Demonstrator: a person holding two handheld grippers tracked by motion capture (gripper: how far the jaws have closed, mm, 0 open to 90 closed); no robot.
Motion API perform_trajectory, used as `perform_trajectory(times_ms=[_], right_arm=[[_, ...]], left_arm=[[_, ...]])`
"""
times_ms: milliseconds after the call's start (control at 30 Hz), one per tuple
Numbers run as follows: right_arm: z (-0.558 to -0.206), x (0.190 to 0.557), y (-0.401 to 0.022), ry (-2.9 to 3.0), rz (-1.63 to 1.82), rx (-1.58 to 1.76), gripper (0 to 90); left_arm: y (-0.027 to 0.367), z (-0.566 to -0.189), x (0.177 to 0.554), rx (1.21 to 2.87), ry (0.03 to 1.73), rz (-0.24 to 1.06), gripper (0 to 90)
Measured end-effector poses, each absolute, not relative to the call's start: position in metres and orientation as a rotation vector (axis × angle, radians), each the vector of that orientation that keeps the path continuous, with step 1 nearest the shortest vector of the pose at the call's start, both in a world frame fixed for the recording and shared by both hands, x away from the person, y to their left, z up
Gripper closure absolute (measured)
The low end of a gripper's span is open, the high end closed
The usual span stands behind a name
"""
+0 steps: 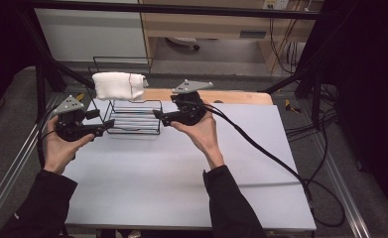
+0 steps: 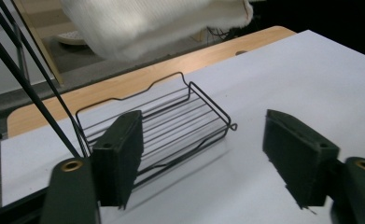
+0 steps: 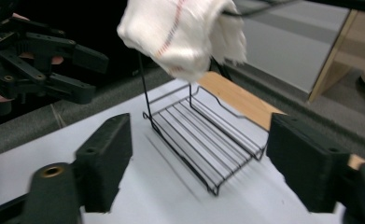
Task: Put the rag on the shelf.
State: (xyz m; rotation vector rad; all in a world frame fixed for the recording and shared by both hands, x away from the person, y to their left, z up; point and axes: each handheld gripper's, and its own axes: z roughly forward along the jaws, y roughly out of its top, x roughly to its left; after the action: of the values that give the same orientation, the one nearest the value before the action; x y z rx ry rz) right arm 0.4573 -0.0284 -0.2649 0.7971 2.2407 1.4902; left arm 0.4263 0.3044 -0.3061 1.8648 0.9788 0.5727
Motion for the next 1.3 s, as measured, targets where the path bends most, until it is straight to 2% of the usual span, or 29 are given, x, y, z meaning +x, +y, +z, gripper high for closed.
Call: perform_trajectory(times_ms=[200,400,1300], right_arm=[[-0.281,0.452,-0.065,2.259,1.446,0.867,11.6],[-0.3,0.445,-0.102,2.27,1.44,0.933,5.8],[-0.404,0.402,-0.223,2.258,1.364,1.165,1.2]], left_arm=[[0.302,-0.326,0.418,1.875,0.992,0.561,13.9],[0.296,-0.345,0.411,1.9,0.997,0.548,6.7],[0.281,-0.413,0.38,1.991,0.952,0.451,6.6]])
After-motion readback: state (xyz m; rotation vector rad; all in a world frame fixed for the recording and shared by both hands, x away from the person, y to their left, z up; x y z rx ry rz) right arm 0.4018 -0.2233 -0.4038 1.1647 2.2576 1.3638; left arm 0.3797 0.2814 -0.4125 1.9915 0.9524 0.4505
